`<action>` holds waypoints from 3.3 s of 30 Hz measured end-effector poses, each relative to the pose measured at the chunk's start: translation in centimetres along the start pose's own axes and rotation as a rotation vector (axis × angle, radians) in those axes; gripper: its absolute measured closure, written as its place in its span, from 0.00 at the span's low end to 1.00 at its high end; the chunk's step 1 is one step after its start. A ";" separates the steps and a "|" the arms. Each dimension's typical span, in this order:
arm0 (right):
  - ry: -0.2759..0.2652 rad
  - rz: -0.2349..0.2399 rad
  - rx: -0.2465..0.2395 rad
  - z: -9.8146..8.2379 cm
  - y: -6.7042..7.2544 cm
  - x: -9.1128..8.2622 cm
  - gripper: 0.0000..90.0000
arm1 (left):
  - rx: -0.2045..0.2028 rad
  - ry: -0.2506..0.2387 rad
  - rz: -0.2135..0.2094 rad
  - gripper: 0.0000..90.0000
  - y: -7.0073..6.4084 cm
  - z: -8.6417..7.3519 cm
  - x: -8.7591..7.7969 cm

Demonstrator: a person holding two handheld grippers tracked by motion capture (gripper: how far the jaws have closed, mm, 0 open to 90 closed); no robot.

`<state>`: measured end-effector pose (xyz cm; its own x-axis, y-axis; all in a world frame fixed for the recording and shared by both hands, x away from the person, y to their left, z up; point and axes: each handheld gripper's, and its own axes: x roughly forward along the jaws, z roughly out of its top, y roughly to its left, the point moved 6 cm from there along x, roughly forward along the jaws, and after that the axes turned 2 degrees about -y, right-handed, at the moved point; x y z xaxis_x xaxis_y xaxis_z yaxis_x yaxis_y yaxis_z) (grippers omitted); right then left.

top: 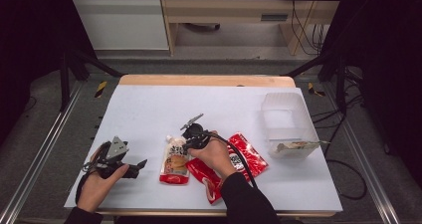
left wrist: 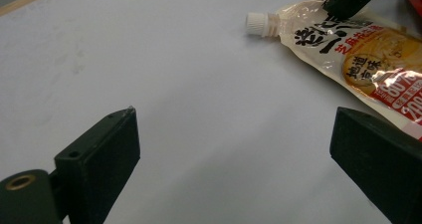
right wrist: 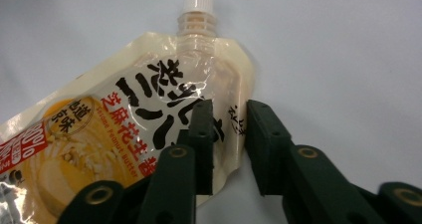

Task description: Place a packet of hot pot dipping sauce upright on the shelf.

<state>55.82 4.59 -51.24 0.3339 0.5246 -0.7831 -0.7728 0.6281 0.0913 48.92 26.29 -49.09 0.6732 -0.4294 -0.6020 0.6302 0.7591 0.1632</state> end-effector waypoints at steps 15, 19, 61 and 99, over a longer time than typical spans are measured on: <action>-0.116 -0.003 -0.119 2.8 2.4 -1.8 1.00 | -0.019 -0.019 -0.011 0.07 0.3 0.2 -0.3; -0.152 -0.007 -0.145 3.9 3.1 -2.7 1.00 | -0.040 -0.042 -0.021 0.07 0.4 0.4 -0.6; -0.245 0.066 -0.393 6.0 8.2 -9.6 1.00 | 0.042 -0.149 -0.295 0.51 -0.8 8.0 -1.7; -0.076 -0.003 -0.448 4.4 5.7 -12.1 0.47 | 0.215 -0.099 -0.372 0.80 -3.9 12.3 -3.4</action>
<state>49.70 4.37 -38.57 0.3623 0.5746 -0.7338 -0.9234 0.3281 -0.1990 48.88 18.77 -38.06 0.4126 -0.7069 -0.5744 0.8958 0.4294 0.1150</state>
